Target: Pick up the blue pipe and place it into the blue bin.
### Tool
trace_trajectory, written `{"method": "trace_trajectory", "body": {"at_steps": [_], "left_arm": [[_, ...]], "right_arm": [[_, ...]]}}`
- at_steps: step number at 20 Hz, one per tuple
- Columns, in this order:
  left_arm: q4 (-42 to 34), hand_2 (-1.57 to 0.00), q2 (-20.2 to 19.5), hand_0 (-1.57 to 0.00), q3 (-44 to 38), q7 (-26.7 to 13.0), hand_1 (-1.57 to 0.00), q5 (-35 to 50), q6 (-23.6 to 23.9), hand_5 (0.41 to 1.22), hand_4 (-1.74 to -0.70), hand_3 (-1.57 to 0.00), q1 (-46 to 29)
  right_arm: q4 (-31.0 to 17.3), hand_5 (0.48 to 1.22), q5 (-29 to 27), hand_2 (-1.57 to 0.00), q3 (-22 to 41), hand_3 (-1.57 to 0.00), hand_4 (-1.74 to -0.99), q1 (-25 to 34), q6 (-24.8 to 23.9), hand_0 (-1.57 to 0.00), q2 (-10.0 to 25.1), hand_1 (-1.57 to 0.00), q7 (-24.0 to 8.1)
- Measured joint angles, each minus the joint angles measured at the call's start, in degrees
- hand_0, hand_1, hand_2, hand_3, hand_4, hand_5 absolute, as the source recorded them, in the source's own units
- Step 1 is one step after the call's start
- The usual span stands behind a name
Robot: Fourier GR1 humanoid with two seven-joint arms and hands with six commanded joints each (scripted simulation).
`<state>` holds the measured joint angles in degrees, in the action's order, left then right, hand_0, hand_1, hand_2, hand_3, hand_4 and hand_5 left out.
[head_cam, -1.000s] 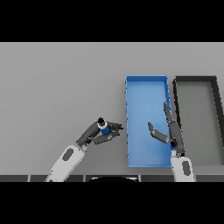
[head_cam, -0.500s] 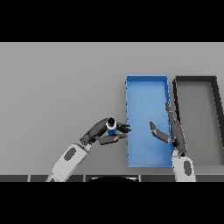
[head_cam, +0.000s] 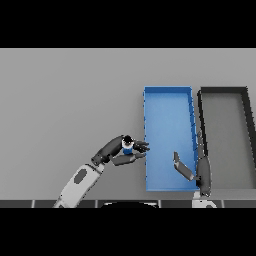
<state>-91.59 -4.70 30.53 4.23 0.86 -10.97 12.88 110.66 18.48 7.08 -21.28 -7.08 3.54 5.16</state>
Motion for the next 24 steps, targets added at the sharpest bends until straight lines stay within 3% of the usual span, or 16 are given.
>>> {"method": "trace_trajectory", "body": {"at_steps": [2,3,6,9,14,21,24], "left_arm": [[-0.5,-1.57,0.0,-1.57,-0.1,-0.7,-1.57,-0.2,-0.4,1.221,-1.47,-1.57,-0.4],[-0.4,-1.57,0.1,-1.57,-0.7,-1.1,-1.57,0.3,-0.8,1.221,-1.47,-1.57,0.0],[-0.9,-1.57,0.8,-1.57,-0.9,-1.2,-1.57,-0.4,-1.0,1.221,-1.47,-1.57,0.0],[-1.2,-1.57,0.8,-1.57,-1.0,-1.2,-1.57,-0.6,-2.0,1.221,-1.47,-1.57,-0.7],[-0.2,-1.57,1.8,-1.57,-1.6,-2.0,-1.57,-1.7,-2.4,1.221,-1.47,-1.57,0.1],[1.1,-1.57,2.2,-1.57,-2.8,0.0,-1.57,-2.7,-4.2,1.221,-1.46,-1.57,0.1],[1.7,-1.57,3.1,-1.57,-3.7,-1.7,-1.57,-1.3,-5.7,1.221,-1.47,-1.57,0.7]], "right_arm": [[2.2,0.624,-8.5,-0.09,0.0,0.0,-1.202,0.4,5.4,0.0,-0.1,-0.02,3.5],[4.6,0.609,-13.0,-0.11,0.1,0.0,-1.209,1.1,8.9,0.0,0.9,-0.03,1.8],[9.3,0.588,-21.0,-0.12,0.4,0.0,-1.228,4.9,15.6,0.0,5.8,-0.02,-6.9],[9.8,0.56,-26.2,-0.1,1.4,0.0,-1.255,11.9,20.0,0.0,9.5,-0.01,-17.4],[9.8,0.556,-27.3,-0.05,5.5,0.0,-1.296,23.2,23.2,0.0,12.5,0.0,-25.3],[8.6,0.554,-30.0,-0.05,11.3,0.0,-1.253,35.9,25.8,0.0,10.2,0.0,-29.2],[6.7,0.54,-30.3,-0.07,12.8,0.0,-1.223,41.8,26.3,-0.01,9.3,-0.02,-33.0]]}}
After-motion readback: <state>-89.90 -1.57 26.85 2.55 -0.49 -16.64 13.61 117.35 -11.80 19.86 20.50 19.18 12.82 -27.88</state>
